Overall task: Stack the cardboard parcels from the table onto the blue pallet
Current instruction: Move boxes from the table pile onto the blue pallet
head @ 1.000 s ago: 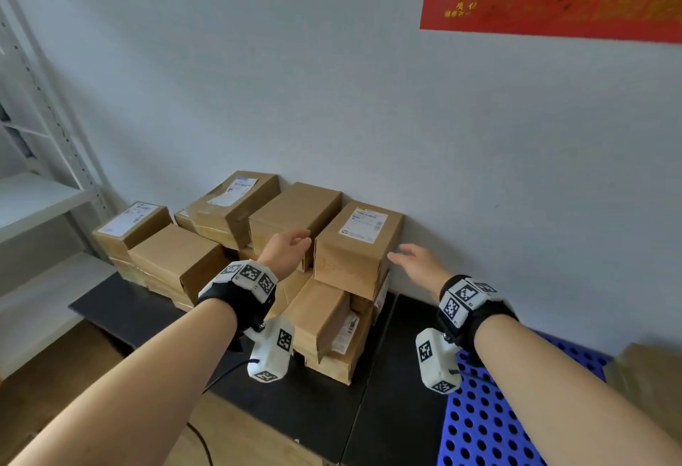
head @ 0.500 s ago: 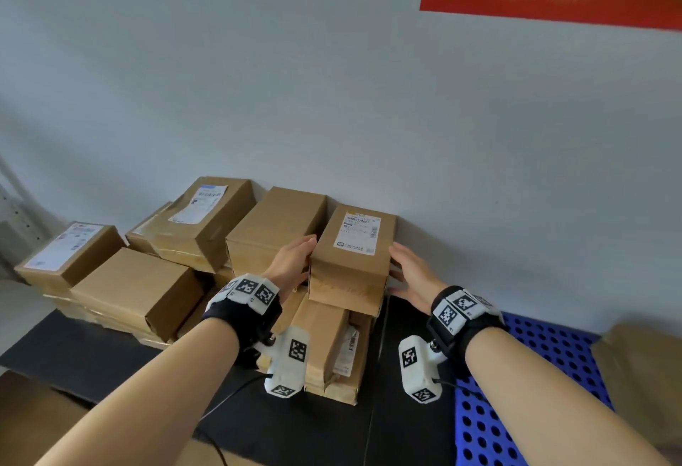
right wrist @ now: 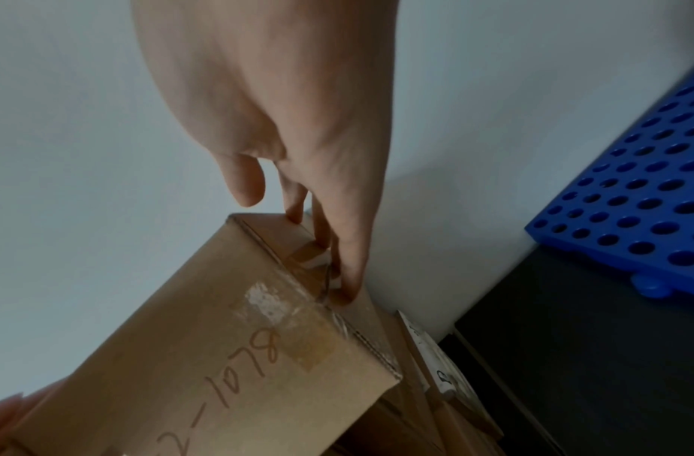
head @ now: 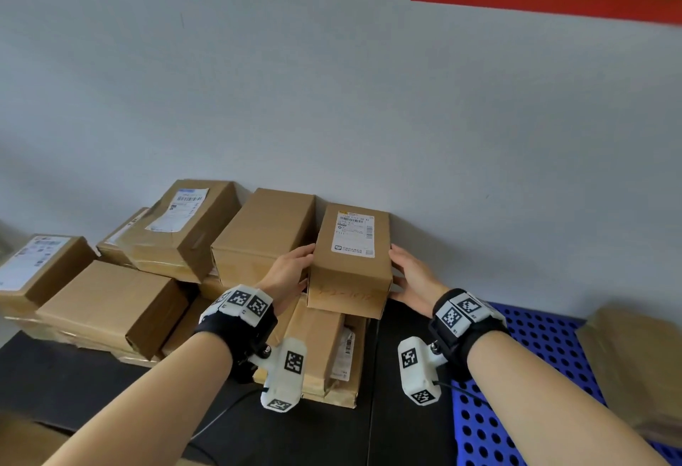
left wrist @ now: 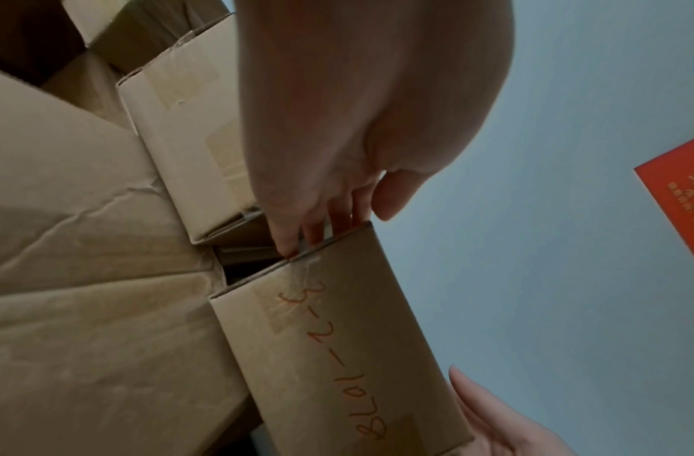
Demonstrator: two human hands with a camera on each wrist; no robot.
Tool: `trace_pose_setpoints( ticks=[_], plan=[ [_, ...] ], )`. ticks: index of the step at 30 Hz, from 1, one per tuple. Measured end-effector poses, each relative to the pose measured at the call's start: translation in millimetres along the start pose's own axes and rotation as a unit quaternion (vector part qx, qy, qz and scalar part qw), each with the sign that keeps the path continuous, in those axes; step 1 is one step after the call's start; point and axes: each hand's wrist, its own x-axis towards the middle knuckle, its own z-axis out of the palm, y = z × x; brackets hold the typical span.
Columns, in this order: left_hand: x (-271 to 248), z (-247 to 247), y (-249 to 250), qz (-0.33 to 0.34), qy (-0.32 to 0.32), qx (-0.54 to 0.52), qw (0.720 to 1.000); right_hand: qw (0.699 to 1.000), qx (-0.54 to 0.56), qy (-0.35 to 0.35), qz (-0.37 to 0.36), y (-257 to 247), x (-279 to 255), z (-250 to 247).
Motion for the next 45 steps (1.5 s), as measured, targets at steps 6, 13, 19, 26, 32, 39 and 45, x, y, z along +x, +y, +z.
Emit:
trace_pose_setpoints(
  ticks=[6,13,19,26,32,39,45],
  plan=[
    [-7,6,2,0.029,-0.013,-0.010,0.999,0.999,0.029,0.003,-0.018,-6,-14,-10],
    [-24,23,6,0.051,-0.067,-0.025,0.996,0.998,0.034,0.013,-0.046,-9,-54,-26],
    [-37,49,-1,0.065,-0.118,-0.012,0.991,0.995,0.029,0.068,-0.066,-1,-94,-55],
    [-53,105,-30,0.033,-0.182,-0.009,0.983,0.988,0.024,0.137,-0.074,29,-146,-100],
    [-64,161,-62,0.010,-0.213,0.005,0.977,0.985,0.031,0.154,-0.067,56,-175,-154],
    [-62,228,-101,-0.021,-0.213,0.022,0.977,0.988,0.025,0.145,-0.045,86,-192,-227],
    [-62,284,-134,-0.047,-0.176,0.033,0.983,0.993,0.001,0.119,-0.024,98,-181,-290]
  ],
)
